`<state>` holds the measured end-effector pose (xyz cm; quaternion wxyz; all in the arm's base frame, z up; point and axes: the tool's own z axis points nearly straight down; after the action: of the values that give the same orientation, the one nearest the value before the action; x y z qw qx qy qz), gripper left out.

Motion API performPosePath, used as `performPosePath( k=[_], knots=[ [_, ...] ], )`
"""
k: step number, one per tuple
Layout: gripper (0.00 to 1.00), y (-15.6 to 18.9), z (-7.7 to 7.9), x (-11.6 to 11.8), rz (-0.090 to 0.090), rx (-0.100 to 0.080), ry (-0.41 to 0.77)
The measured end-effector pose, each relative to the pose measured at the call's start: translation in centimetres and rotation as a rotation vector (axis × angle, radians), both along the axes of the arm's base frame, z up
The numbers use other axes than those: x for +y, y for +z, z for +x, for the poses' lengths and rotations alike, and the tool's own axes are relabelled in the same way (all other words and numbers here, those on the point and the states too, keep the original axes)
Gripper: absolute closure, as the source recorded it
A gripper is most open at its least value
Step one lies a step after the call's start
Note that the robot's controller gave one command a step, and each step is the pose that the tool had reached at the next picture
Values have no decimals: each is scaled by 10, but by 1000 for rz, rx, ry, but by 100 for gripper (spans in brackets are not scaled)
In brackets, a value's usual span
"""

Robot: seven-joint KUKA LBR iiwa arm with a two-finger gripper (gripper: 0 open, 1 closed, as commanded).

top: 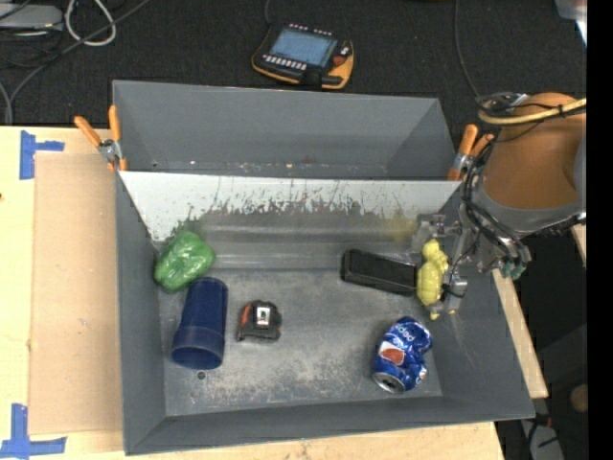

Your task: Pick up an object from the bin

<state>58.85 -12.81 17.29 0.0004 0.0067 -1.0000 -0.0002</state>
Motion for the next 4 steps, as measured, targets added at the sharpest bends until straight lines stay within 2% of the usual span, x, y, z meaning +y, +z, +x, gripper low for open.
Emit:
performPosePath(
  k=[1,2,3,4],
  knots=[
    [0,109,12,-9,1,0,-61],
    [0,182,14,-9,0,-3,-64],
    [0,99,21,-3,0,-5,-51],
    [0,161,18,-19,0,-11,-27]
  ],
)
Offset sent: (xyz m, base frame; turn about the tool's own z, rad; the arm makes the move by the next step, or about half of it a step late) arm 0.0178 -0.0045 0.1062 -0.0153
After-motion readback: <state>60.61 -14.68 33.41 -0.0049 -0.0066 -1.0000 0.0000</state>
